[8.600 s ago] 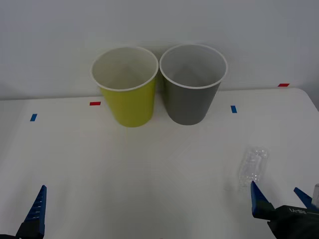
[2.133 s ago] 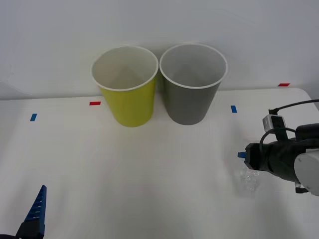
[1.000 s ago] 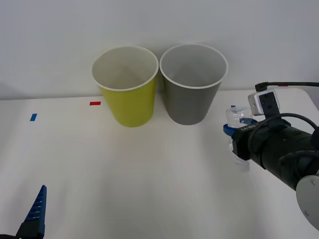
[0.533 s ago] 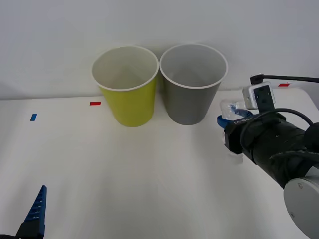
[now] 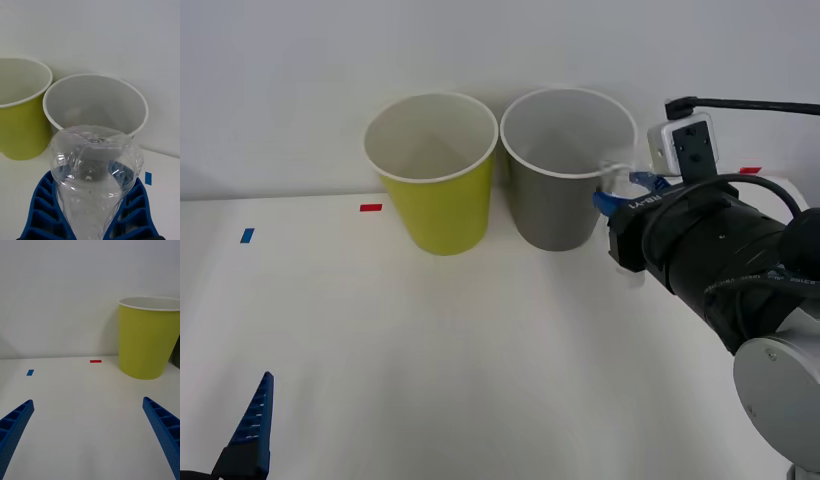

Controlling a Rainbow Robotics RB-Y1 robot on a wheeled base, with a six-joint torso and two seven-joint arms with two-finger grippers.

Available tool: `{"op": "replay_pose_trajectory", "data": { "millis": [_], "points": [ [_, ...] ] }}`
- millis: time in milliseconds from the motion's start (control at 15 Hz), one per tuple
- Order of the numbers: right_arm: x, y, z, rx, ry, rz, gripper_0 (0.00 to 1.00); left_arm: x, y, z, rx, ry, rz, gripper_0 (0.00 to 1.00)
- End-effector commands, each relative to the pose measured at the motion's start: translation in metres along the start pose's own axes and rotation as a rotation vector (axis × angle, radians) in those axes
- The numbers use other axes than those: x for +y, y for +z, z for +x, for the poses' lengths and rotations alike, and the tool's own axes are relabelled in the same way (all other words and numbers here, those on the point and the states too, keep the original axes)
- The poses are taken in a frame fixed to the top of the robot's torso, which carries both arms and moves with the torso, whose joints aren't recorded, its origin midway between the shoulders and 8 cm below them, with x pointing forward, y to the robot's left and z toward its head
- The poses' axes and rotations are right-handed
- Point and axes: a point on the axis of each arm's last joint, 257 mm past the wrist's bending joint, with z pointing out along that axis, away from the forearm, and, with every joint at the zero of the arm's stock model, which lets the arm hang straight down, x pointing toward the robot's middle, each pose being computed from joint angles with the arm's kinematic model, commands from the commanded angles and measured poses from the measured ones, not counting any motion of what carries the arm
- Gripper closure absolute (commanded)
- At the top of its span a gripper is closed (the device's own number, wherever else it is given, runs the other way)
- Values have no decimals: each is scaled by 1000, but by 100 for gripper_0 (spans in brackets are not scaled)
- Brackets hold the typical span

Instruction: Put cans in the gray bin and PET bottles in the light green bin.

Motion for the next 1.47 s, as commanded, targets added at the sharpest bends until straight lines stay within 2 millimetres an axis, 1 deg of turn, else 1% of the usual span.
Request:
{"op": "replay_pose_trajectory", "data": {
  "millis": [67, 200, 267, 400, 467, 667, 800, 933, 1000, 1133, 1467],
  "points": [
    [23, 18, -33, -56, -7, -44, 100, 0, 0, 0, 0, 0, 0, 0],
    [39, 31, -59, -109, -17, -73, 100, 0, 0, 0, 0, 0, 0, 0],
    [50, 37, -75, -143, -26, -93, 100, 0, 0, 0, 0, 0, 0, 0],
    [69, 44, -98, -195, -50, -129, 100, 0, 0, 0, 0, 0, 0, 0],
    [79, 44, -112, -229, -58, -151, 100, 0, 0, 0, 0, 0, 0, 0],
    [101, 38, -136, -281, -90, -195, 100, 0, 0, 0, 0, 0, 0, 0],
    [111, 39, -144, -291, -95, -217, 100, 0, 0, 0, 0, 0, 0, 0],
    [121, 48, -154, -307, -105, -238, 100, 0, 0, 0, 0, 0, 0, 0],
    [126, 53, -163, -339, -98, -253, 100, 0, 0, 0, 0, 0, 0, 0],
    [135, 66, -178, -386, -96, -268, 100, 0, 0, 0, 0, 0, 0, 0],
    [150, 102, -195, -424, -100, -289, 100, 0, 0, 0, 0, 0, 0, 0]
  ]
}}
